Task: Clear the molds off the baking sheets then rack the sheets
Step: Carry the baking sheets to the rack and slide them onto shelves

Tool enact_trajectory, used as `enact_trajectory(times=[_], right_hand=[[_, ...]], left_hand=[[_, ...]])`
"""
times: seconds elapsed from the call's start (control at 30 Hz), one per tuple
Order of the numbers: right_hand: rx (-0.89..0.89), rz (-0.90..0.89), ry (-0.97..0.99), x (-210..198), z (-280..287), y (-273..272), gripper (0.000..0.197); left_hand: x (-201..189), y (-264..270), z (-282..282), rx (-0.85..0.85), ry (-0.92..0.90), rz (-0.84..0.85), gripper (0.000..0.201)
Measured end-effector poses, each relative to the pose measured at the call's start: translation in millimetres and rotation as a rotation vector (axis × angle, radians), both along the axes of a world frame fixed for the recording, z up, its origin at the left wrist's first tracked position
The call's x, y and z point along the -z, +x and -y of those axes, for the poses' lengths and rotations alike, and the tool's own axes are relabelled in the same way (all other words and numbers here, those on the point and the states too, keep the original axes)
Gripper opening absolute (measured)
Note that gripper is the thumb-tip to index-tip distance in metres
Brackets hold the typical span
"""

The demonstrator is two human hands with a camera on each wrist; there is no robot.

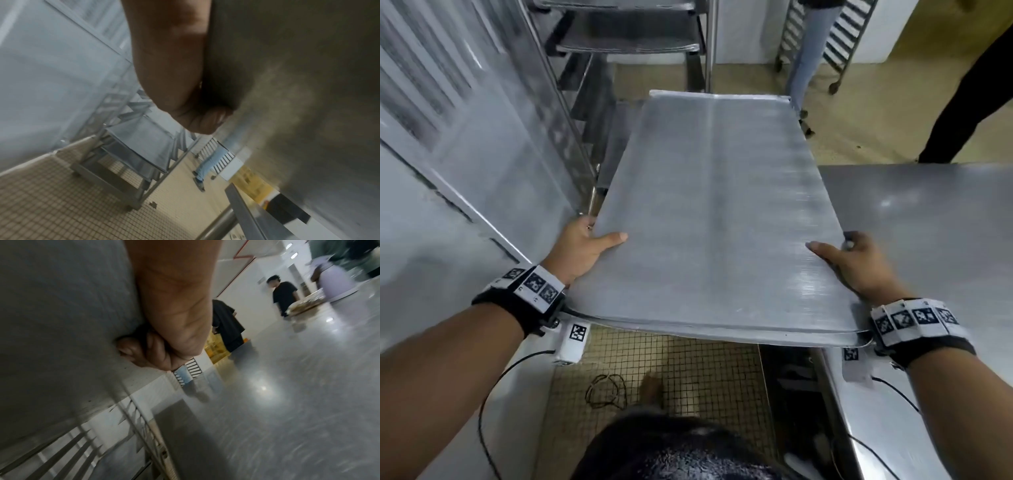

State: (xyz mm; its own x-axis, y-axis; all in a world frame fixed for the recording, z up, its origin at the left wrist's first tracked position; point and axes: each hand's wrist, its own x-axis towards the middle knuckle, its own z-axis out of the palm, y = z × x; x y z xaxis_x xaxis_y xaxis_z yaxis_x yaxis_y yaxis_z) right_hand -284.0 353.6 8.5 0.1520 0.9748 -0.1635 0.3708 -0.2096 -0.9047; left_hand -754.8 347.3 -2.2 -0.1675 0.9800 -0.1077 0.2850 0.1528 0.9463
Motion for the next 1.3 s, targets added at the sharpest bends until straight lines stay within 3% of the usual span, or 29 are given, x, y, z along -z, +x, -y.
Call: enact_trajectory(times=[0.1, 0.2, 0.27, 0.3, 0.37, 0.47, 0.6, 0.73, 1.0, 1.13, 1.3], right_hand=[[-0.093, 0.006, -0.002, 11, -16, -20, 0.072], [-0.118, 0.01, 0.004, 8, -23, -48, 0.068], [-0.164, 0.007, 0.003, 7, -28, -63, 0.074], [-0.181, 0.014, 0.009, 6, -32, -71, 0.074], [-0.225, 0.008, 0.011, 2, -41, -87, 0.059], [-0.262, -0.018, 0.027, 0, -55, -105, 0.034], [-0.265, -0.014, 0.036, -2, -74, -122, 0.039], [-0.26, -0.032, 0.023, 3, -95, -132, 0.059], [-0.211, 0.039, 0.034, -1, -122, -156, 0.033], [-0.196, 0.106, 0.053, -1, -140, -164, 0.052], [-0.187, 0.099, 0.026, -3, -161, -178, 0.058]], left_hand=[[0, -27, 27, -0.069, -0.003, -0.038, 0.049], [-4, -48, 44, -0.121, -0.006, -0.099, 0.016], [-2, -63, 53, -0.154, 0.002, -0.137, 0.013], [-2, -71, 55, -0.173, 0.008, -0.158, 0.023], [-1, -85, 58, -0.196, 0.014, -0.198, 0.041], [-3, -102, 56, -0.229, 0.015, -0.208, 0.038], [-5, -122, 43, -0.248, 0.009, -0.218, 0.057], [-6, -133, 22, -0.235, 0.035, -0.229, 0.033], [-10, -152, -23, -0.21, 0.017, -0.135, 0.026], [-8, -163, -43, -0.204, 0.017, -0.122, 0.031], [-6, -175, -71, -0.19, 0.013, -0.137, 0.021]])
